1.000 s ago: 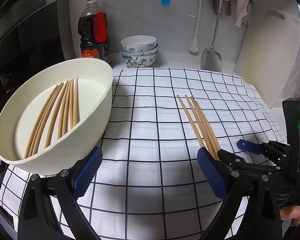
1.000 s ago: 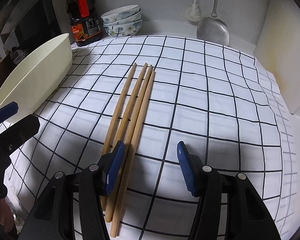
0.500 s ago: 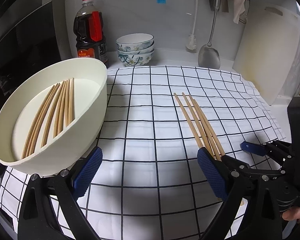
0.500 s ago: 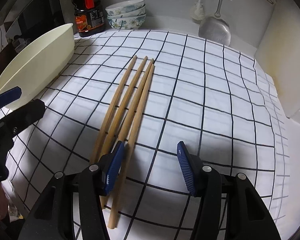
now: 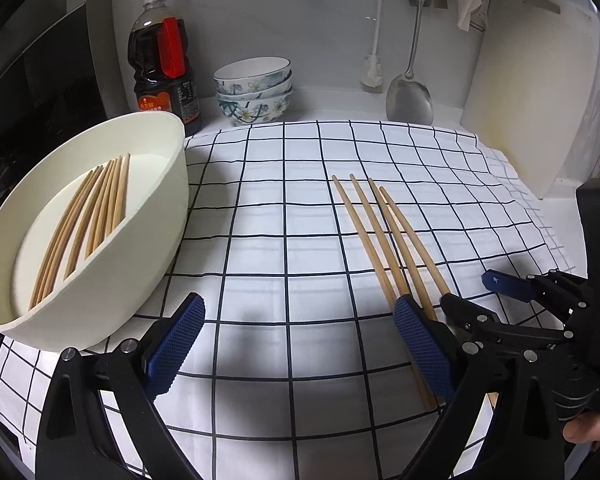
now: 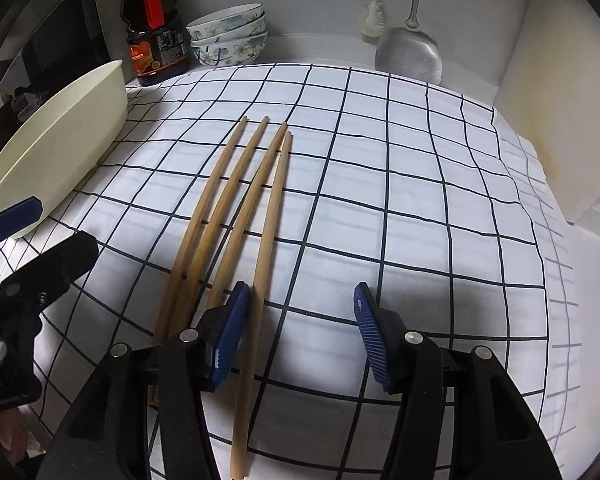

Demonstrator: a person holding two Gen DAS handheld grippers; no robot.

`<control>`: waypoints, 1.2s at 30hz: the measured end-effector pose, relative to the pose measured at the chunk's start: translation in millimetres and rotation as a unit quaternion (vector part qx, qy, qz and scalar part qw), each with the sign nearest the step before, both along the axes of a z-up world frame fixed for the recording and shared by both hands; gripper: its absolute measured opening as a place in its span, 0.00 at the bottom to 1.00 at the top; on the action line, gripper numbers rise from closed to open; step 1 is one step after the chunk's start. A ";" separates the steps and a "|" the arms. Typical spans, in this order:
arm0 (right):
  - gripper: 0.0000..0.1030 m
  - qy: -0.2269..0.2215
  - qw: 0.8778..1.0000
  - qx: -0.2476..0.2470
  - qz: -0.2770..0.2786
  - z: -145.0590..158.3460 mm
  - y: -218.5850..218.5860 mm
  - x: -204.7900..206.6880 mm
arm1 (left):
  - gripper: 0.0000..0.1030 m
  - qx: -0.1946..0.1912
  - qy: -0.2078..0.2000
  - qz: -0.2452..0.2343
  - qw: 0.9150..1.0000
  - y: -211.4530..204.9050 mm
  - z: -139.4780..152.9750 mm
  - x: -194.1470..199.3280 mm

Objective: Organize utensils
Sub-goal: 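Lower the left tool onto one chopstick while the right tool lowers onto another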

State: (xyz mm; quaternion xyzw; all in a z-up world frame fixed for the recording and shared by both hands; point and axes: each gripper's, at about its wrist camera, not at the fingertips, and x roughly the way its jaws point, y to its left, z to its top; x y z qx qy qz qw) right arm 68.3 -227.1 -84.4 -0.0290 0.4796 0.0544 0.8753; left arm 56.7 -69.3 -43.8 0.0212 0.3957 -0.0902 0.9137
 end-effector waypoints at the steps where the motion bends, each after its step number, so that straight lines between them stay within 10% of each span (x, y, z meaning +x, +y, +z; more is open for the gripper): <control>1: 0.51 0.000 1.000 0.000 -0.001 -0.1 -0.9 0.3 | 0.91 0.000 0.001 0.000 1.000 -0.8 -0.6 0.6; 36: 0.51 -0.001 0.999 0.004 -0.050 0.6 -40.7 4.2 | 0.92 0.035 0.072 0.009 0.997 -33.9 -37.5 35.4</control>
